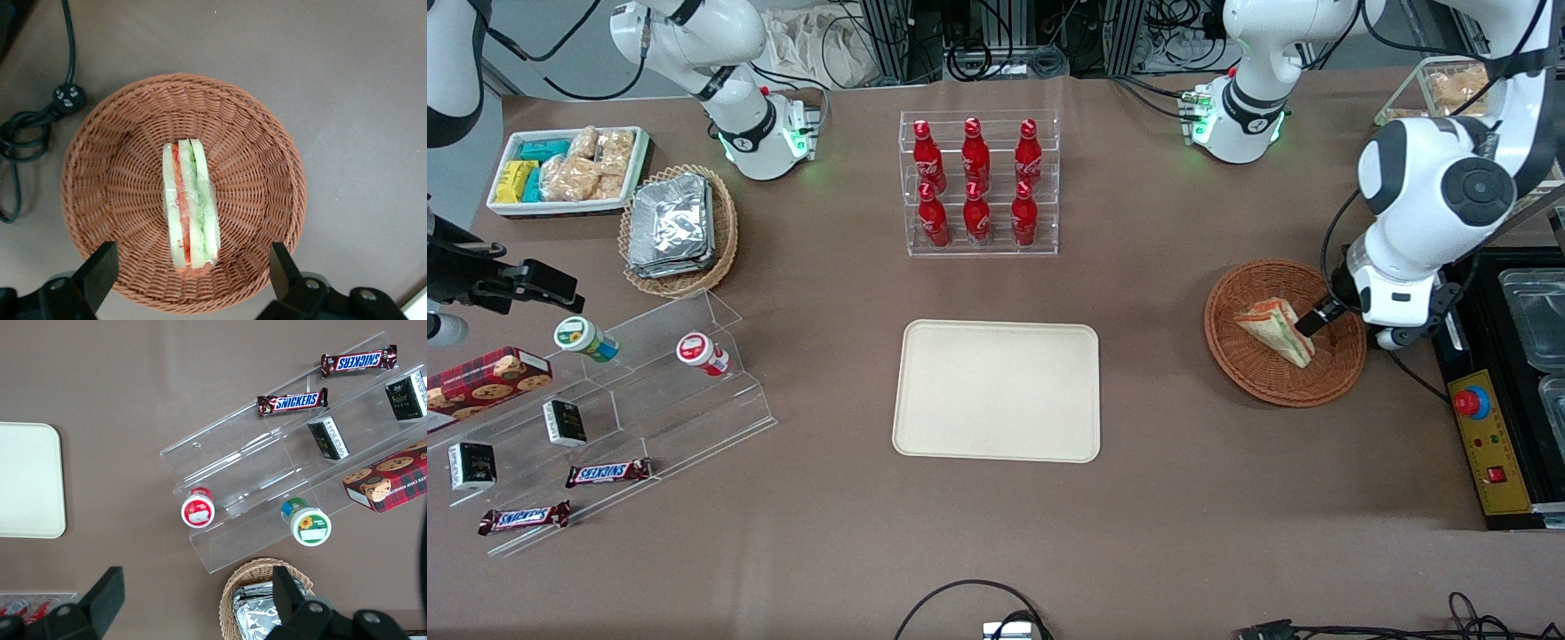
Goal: Place sandwich from basket to tray
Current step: 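Close the left gripper on the wrapped sandwich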
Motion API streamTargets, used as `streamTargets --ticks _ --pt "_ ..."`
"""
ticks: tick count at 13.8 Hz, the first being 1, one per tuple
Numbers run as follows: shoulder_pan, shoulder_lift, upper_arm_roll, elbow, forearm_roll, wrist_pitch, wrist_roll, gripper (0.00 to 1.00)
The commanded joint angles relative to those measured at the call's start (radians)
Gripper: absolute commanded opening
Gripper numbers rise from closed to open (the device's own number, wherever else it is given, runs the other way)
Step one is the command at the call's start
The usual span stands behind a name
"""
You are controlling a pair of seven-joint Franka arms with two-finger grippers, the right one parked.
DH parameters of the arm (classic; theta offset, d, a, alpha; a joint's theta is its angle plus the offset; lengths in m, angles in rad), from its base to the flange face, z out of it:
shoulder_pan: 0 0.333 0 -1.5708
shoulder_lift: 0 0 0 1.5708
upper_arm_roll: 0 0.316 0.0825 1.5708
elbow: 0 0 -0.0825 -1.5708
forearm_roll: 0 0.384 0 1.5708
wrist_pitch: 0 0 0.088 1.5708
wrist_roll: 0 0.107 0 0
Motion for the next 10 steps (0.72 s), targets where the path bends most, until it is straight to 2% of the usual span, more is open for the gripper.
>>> streamTargets --ticks 1,10 --pt "-0.017 -0.012 0.004 -0.09 -0.004 0.108 -0.059 1.0" --pt "-0.017 0.075 0.004 -0.246 -0.004 0.392 -0.099 1.0"
